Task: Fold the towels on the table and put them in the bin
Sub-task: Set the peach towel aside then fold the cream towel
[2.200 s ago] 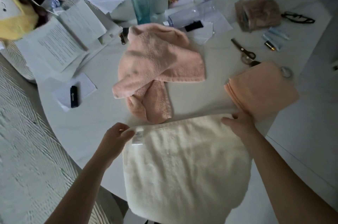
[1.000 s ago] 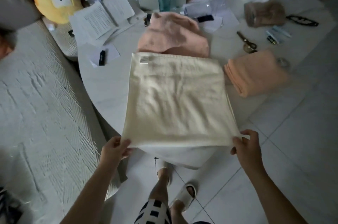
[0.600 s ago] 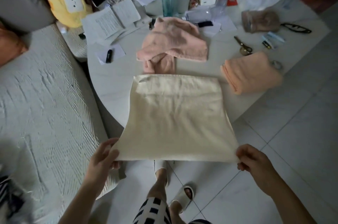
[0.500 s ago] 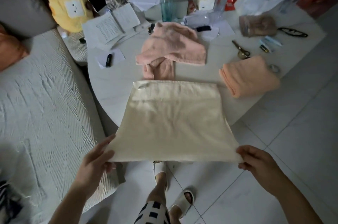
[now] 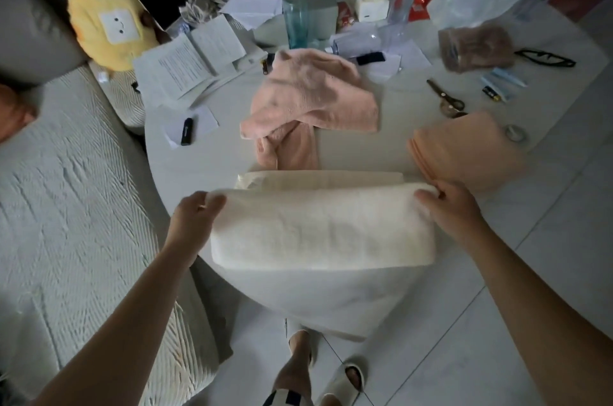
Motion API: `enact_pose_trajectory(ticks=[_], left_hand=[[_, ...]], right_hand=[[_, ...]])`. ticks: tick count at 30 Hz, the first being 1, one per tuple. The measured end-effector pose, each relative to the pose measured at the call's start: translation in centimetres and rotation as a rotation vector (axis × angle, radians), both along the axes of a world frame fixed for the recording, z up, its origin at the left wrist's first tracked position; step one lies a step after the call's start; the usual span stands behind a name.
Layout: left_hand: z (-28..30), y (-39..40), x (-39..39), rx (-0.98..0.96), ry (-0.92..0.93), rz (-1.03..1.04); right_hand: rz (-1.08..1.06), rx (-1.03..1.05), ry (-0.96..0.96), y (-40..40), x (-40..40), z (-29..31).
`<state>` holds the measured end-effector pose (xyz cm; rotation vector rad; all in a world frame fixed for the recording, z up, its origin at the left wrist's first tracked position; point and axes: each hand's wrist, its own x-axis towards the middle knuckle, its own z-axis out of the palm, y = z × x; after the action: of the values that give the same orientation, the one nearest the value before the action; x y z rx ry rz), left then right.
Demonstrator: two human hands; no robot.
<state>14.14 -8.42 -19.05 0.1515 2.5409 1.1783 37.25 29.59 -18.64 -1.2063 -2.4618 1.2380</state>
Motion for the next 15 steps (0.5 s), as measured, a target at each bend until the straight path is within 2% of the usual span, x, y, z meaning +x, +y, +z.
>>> enact_pose_trajectory(ticks=[3, 5, 10, 15], left_hand=[[-2.2, 3.6, -3.5, 0.039, 0.008, 0.032], [-3.8, 5.4, -5.2, 0.037, 0.015, 0.096], [-7.6, 6.7, -6.3, -0.107, 0.092, 0.126], [-8.1, 6.6, -6.5, -0.197, 0.156, 0.089]], right_hand=[[-0.094, 0.039, -0.034, 1.5, -3.9, -2.0], [-0.137, 0.052, 0.008, 1.8, -5.6, -4.0], [-0.216, 0.081, 0.158, 1.2, -7.8, -7.1], [-0.238, 0.117, 0.156, 1.5, -9.2, -7.7]])
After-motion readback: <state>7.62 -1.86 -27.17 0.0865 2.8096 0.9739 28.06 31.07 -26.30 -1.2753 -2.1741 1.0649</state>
